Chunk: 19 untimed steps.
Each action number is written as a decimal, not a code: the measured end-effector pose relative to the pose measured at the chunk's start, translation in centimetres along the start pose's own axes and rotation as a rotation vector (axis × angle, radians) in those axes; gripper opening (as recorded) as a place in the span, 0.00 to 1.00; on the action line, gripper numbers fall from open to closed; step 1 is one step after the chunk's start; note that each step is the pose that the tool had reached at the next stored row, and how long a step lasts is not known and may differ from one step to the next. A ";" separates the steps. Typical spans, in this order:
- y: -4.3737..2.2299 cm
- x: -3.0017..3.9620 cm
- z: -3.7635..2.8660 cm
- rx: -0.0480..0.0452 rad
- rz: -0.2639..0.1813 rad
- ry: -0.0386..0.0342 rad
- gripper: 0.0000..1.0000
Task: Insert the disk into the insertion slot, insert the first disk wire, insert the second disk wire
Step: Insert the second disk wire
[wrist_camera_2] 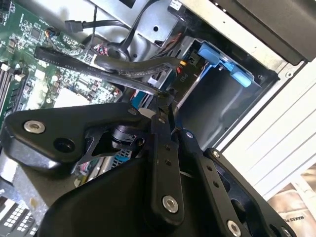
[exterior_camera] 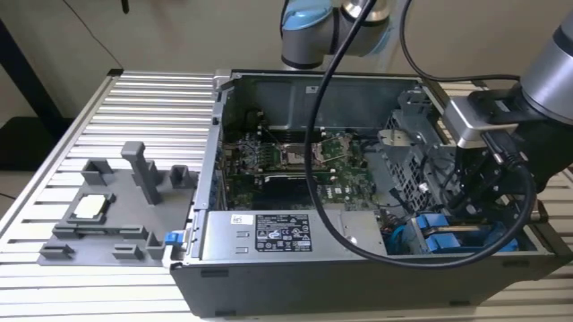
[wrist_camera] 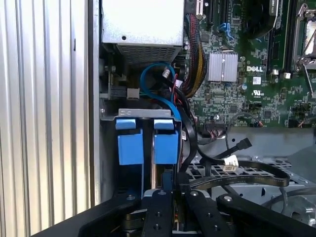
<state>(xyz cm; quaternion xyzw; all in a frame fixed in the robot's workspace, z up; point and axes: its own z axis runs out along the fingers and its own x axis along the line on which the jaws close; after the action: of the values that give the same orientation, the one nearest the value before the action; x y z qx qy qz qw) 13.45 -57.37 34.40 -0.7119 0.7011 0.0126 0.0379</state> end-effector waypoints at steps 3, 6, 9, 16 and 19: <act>-0.06 0.02 0.10 0.0000 0.000 0.0001 0.16; -0.09 0.02 0.22 0.0000 0.000 0.0000 0.16; -0.11 0.04 0.33 0.0002 0.000 -0.0008 0.16; -0.12 0.05 0.58 0.0001 0.000 -0.0025 0.16; -0.13 0.06 0.72 0.0001 0.000 -0.0024 0.16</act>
<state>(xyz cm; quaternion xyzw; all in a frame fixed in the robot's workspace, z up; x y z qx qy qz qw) 13.61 -57.38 33.68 -0.7118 0.7012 0.0134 0.0387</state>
